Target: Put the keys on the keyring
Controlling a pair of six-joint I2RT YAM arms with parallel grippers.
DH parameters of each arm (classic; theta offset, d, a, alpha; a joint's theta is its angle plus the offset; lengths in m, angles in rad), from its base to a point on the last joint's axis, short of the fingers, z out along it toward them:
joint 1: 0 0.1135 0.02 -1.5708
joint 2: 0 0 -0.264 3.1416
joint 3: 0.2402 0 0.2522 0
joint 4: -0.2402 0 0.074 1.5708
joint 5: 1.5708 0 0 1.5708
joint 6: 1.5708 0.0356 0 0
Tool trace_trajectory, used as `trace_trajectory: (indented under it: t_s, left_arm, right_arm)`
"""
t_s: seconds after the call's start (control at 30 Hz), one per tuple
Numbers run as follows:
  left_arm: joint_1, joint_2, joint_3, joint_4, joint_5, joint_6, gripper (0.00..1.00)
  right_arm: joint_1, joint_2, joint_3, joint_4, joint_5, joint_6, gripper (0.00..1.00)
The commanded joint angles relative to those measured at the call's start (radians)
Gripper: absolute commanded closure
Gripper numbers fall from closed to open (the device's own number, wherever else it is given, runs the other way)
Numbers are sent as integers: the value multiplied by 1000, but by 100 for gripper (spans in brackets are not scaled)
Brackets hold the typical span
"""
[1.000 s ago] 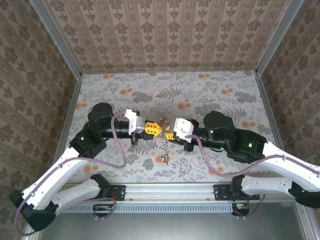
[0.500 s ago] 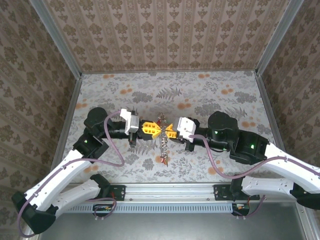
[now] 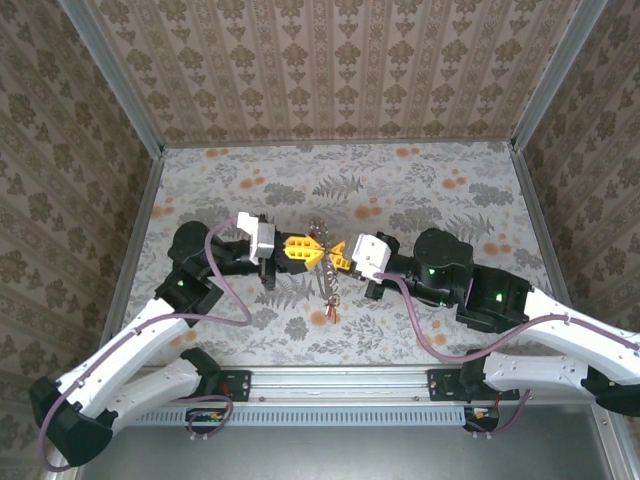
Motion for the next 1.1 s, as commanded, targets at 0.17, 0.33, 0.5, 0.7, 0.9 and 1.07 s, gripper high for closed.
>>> trace_trajectory:
  t_s: [0.17, 0.33, 0.5, 0.7, 0.9, 1.07]
  left_arm:
    - [-7, -11, 18, 37, -45, 4, 100]
    - [-8, -17, 76, -169, -26, 125, 100]
    - [0, -15, 129, -311, 26, 193, 100]
    - [-6, -21, 139, -326, 52, 195, 100]
    - [-8, -26, 136, -328, 68, 194, 100]
    - [-8, -29, 134, -325, 76, 195, 100]
  right_arm:
    - [34, -33, -62, 70, 47, -45, 82]
    - [36, -126, -79, 52, 65, 3, 71]
    - [36, -183, -57, 36, 49, 33, 71]
    - [32, -69, 14, 6, -29, 28, 78]
    - [25, -12, 32, 3, -66, 48, 81]
    - [8, -11, 18, 3, -78, 64, 81]
